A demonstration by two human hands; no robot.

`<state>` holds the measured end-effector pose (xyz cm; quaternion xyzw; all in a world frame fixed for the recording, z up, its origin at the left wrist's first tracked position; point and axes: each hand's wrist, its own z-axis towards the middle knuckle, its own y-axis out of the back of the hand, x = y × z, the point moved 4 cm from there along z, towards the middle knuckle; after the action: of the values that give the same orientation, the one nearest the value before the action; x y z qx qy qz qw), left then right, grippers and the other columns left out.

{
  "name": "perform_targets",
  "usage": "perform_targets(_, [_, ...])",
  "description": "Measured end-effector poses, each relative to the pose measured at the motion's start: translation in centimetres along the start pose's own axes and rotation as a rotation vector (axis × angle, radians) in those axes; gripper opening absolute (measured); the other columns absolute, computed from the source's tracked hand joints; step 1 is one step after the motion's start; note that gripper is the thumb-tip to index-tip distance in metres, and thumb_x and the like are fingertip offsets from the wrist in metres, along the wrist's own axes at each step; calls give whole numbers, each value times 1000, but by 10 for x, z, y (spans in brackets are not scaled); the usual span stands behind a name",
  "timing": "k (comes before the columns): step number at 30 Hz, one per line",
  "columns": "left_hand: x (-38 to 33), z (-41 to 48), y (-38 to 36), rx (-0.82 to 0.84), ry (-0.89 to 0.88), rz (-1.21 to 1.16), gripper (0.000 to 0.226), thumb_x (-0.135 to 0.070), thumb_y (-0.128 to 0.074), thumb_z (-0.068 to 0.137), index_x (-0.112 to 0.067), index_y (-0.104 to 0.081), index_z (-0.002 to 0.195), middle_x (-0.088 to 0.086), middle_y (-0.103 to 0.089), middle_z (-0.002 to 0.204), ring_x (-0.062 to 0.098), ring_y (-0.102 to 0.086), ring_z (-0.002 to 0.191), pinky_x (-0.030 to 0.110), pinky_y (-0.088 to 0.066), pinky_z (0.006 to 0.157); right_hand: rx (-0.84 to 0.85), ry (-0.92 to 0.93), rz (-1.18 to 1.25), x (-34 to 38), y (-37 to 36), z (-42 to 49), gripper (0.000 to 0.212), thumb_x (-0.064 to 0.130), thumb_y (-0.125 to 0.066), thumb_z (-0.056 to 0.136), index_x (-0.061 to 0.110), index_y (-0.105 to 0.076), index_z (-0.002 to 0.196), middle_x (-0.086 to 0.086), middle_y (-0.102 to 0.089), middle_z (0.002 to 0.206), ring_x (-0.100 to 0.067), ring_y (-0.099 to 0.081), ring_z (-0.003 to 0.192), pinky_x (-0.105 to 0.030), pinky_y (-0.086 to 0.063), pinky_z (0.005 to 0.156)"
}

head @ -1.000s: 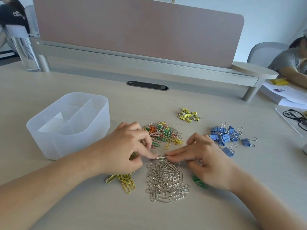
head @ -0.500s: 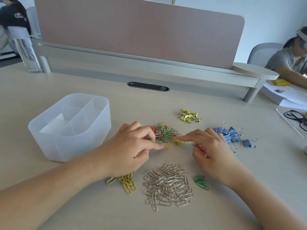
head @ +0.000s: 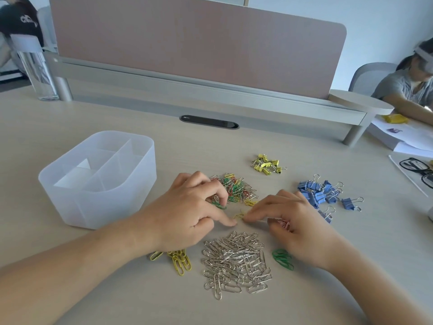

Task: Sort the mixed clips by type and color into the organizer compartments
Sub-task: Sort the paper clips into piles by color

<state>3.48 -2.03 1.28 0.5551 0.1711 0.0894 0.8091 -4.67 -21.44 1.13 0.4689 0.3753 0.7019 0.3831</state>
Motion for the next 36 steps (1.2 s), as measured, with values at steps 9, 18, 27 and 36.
perform_targets(9, [8,-2,5,-95,17,-6,50,-16,-39,82,-43,-69,113,-25,-58,110,8,-45,102,29,-25,97,-121,-138,-105,-12,6,1,54,10,-40,74,44,-69,104,36,-63,104,-3,-46,92,-30,-29,89])
perform_targets(18, [-2,-2,-6,22,21,81,56,-25,-28,83,-49,-60,123,-18,-47,120,11,-38,110,32,-22,101,-100,-112,46,-5,5,-1,61,-3,-46,78,50,-67,100,13,-50,80,3,-44,88,-12,-24,84])
perform_targets(27, [0,-1,2,-50,57,70,46,-22,-29,82,-37,-62,110,-20,-50,116,11,-42,109,35,-30,96,1,-37,53,5,2,0,61,0,-34,72,40,-61,110,37,-62,107,-3,-48,96,-18,-24,91])
perform_targets(36, [-1,-3,-2,22,31,84,55,-25,-29,83,-53,-63,117,-19,-48,118,11,-38,109,32,-20,101,23,-44,21,-1,-3,-1,61,7,-34,68,34,-44,122,43,-51,124,1,-41,108,-22,-23,89])
